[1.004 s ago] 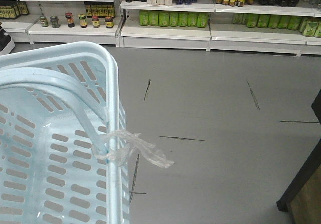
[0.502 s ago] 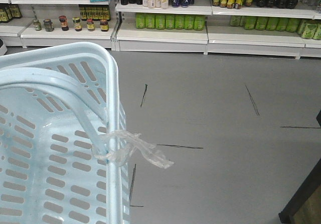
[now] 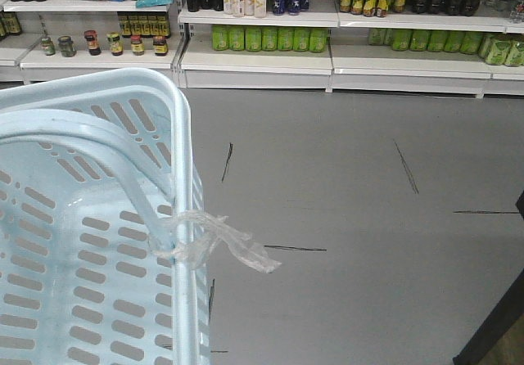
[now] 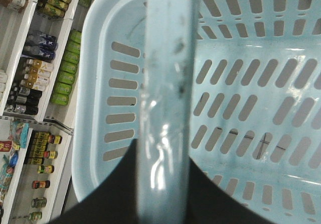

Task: Pick three apples into basket with both arms
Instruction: 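Drive the base across the floor carrying the basket in the left gripper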

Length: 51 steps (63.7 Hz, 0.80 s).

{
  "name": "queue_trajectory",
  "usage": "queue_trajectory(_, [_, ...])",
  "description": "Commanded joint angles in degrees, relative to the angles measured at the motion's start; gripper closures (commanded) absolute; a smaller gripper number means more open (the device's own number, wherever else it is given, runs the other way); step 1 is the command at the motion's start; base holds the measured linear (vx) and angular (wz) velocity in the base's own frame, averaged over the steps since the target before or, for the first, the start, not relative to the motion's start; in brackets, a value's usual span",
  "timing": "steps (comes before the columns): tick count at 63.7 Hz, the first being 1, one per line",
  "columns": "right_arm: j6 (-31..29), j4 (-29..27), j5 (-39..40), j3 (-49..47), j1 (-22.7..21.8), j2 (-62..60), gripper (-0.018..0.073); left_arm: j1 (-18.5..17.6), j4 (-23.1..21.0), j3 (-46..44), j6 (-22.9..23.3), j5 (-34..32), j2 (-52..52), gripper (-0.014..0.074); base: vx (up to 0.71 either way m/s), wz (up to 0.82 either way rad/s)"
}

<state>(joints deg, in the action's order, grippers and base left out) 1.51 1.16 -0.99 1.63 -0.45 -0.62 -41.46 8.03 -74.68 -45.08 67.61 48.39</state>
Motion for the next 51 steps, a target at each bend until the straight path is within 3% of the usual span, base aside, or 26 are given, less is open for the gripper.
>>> queue_trajectory(1, [-0.5,0.2,4.2,0.8,0.0,-0.6,0.0568,-0.4,0.0,-1.8,0.8,-4.8,-0.2,0.0604,0.03,-0.12])
queue_trajectory(51, [-0.5,0.2,4.1,0.8,-0.1,-0.6,0.0568,-0.4,0.0,-1.8,0.8,-4.8,-0.2,0.0603,0.01,-0.05])
